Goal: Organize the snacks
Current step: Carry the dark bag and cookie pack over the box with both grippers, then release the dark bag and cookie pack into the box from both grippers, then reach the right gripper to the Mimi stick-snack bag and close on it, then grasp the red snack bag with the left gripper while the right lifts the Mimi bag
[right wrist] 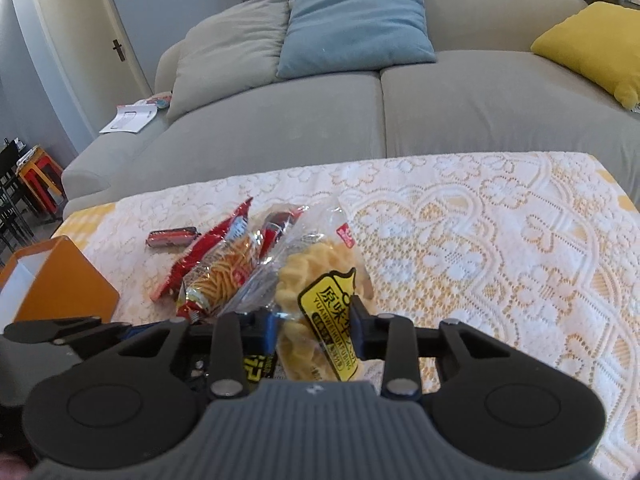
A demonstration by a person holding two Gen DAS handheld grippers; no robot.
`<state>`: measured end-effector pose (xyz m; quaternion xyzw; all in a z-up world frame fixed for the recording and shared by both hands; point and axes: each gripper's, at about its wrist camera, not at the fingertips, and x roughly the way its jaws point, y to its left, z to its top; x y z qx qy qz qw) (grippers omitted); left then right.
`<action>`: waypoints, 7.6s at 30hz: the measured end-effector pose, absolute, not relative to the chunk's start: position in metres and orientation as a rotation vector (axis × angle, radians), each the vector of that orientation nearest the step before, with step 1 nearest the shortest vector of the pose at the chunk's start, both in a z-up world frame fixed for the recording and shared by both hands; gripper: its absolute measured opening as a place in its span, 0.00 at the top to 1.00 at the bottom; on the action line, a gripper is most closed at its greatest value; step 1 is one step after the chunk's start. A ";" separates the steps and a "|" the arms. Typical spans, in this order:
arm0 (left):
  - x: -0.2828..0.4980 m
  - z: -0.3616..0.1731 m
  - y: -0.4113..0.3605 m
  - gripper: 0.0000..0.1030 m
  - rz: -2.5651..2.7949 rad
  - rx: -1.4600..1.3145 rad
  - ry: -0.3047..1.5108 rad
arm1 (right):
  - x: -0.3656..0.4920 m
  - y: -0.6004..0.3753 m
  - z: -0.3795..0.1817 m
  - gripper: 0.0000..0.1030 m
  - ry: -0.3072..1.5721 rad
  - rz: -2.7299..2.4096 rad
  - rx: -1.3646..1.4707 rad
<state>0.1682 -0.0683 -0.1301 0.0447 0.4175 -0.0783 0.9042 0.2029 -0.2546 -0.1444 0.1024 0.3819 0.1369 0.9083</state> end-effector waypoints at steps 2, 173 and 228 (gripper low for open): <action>0.160 -0.122 -0.066 0.57 -0.165 0.094 0.861 | 0.198 -0.254 -0.141 0.69 0.789 0.295 0.220; 0.123 -0.072 -0.037 0.45 -0.094 0.254 0.872 | 0.105 -0.192 -0.101 0.42 0.805 0.182 0.064; 0.224 -0.131 -0.066 0.44 -0.258 0.383 0.899 | 0.193 -0.229 -0.165 0.65 0.939 0.298 0.131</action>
